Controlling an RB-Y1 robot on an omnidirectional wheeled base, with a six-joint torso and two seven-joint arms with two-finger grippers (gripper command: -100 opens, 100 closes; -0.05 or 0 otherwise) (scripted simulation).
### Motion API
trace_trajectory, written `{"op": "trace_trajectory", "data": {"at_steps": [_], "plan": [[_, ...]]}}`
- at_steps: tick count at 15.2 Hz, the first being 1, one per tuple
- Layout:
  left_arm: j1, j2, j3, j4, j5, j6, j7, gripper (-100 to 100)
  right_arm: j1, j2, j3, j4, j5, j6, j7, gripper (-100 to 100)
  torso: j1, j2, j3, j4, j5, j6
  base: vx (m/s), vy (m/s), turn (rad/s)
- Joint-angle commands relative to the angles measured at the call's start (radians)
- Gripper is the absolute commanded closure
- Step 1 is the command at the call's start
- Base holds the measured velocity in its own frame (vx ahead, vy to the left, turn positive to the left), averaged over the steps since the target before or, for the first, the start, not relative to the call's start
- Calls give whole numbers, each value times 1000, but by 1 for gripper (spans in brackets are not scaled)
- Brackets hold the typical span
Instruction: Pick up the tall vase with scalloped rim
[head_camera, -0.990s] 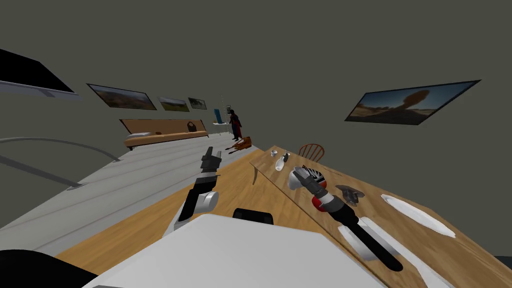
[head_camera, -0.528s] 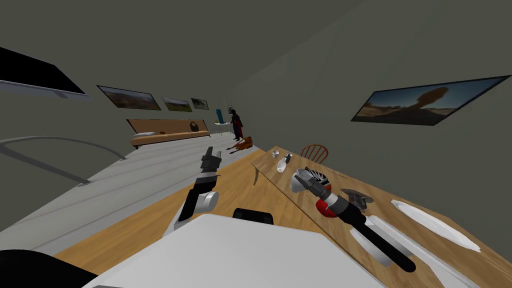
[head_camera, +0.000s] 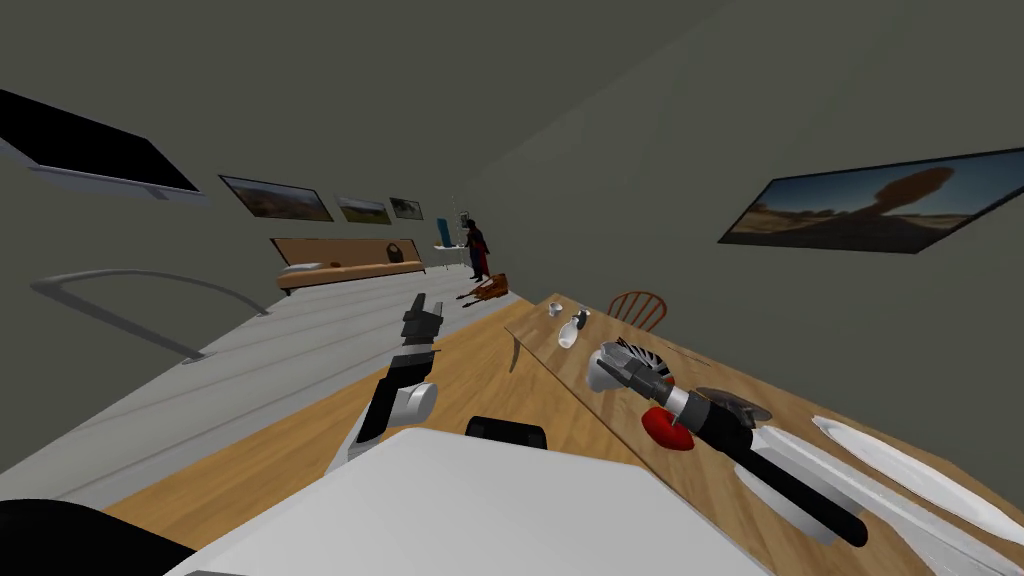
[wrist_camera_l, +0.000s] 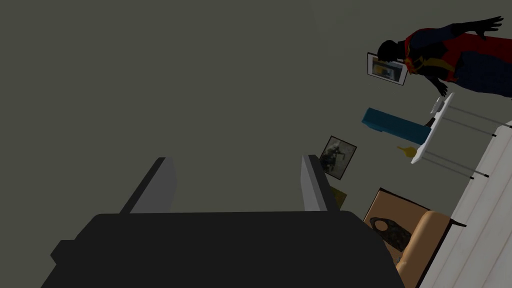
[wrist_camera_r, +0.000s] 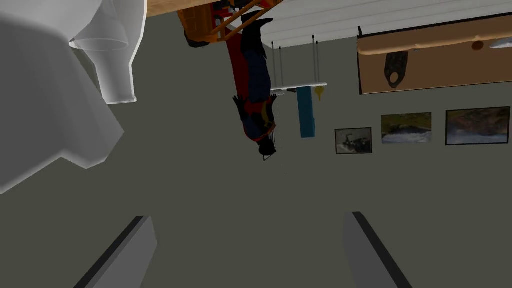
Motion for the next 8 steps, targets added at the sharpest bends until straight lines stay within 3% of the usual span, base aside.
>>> {"op": "trace_trajectory", "data": {"at_steps": [1, 3, 6, 8], "plan": [[0, 0, 0, 0, 0, 0, 0, 0, 11, -50, -1, 38, 35, -5, 13, -100, 0, 0, 0, 0, 0, 0, 28, 33, 92], [0, 0, 0, 0, 0, 0, 0, 0, 11, -79, -1, 38, 35, -5, 13, -100, 1, 0, 0, 0, 0, 0, 28, 26, 37], [0, 0, 0, 0, 0, 0, 0, 0, 28, -156, 0, 97, 85, -14, 30, -100, 1, 0, 0, 0, 0, 0, 24, 31, 73], [0, 0, 0, 0, 0, 0, 0, 0, 28, -182, 0, 97, 85, -14, 30, -100, 1, 0, 0, 0, 0, 0, 18, 30, 35]]}}
